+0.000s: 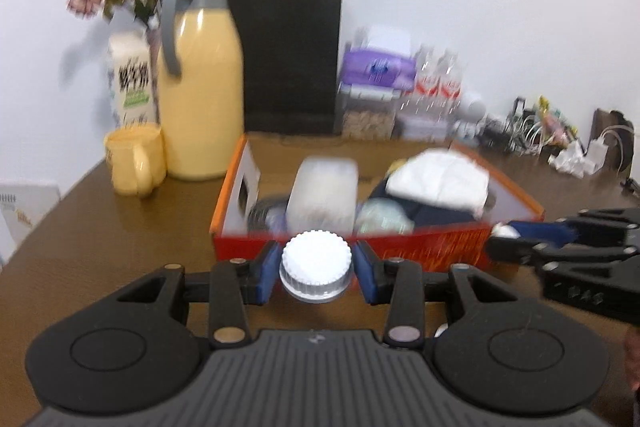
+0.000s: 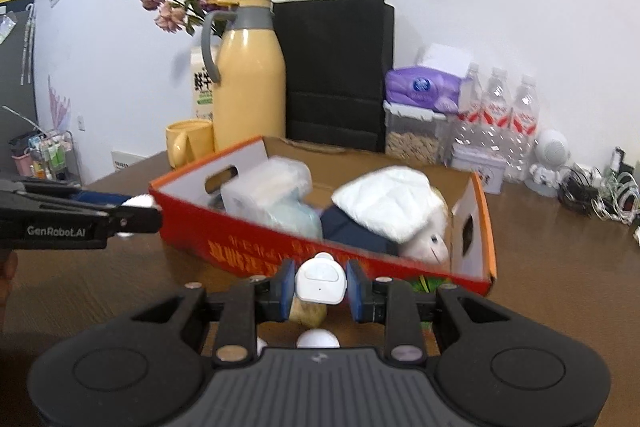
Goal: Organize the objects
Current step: 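Carry the earbud case and bottle cap with both grippers over the box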
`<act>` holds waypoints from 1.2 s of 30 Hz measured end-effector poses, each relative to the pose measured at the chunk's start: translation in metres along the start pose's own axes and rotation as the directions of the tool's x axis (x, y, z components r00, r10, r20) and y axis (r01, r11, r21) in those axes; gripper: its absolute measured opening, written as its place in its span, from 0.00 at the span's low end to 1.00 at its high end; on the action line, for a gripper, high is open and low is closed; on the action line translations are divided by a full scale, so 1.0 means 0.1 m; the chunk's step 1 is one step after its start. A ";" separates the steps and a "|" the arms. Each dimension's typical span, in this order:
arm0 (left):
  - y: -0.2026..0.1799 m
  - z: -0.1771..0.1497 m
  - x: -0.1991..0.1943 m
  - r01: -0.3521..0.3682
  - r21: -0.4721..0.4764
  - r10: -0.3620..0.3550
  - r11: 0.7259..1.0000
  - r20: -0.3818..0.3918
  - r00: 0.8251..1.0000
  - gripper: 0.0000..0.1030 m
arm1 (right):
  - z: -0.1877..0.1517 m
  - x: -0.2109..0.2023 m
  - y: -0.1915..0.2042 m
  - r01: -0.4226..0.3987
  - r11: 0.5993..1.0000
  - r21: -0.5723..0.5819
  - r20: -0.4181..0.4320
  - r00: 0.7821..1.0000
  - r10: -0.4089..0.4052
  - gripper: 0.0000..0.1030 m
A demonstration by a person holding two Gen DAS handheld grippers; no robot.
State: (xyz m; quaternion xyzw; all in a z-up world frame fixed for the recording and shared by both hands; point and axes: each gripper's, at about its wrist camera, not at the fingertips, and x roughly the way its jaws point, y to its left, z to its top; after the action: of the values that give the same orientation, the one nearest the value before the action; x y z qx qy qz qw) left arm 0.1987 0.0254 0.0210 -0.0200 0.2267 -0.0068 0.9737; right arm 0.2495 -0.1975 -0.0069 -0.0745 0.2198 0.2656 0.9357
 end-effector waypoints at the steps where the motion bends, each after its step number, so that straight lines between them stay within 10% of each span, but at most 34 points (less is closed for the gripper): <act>1: -0.02 0.06 0.00 0.003 0.005 -0.003 1.000 0.015 1.000 0.40 | 0.05 0.02 0.01 0.000 1.000 -0.007 0.005 1.000 0.001 0.25; 15: -0.03 0.60 0.64 -0.023 -0.044 0.026 0.999 0.073 0.997 0.40 | 0.71 0.65 0.05 0.010 1.000 0.009 0.054 0.999 -0.010 0.25; 29: 0.19 0.58 1.35 -0.072 -0.065 0.071 0.995 -0.026 0.997 0.41 | 0.66 1.23 -0.21 0.064 0.995 0.079 -0.009 0.998 -0.063 0.25; 34: 0.15 0.58 1.27 -0.095 -0.043 0.095 0.995 0.010 0.995 0.90 | 0.60 1.20 -0.29 0.072 0.993 0.095 -0.021 0.997 -0.070 0.31; 36: 0.14 0.58 1.20 -0.102 -0.036 0.104 0.994 0.045 0.994 1.00 | 0.59 1.13 -0.29 0.062 0.993 0.096 -0.003 0.998 -0.062 0.57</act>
State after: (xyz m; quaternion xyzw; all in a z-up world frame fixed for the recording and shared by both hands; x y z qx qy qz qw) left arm 0.3324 0.0384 0.0198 -0.0248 0.2048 0.0476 0.9773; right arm 0.3730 -0.1548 -0.0041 -0.0364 0.2297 0.2254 0.9461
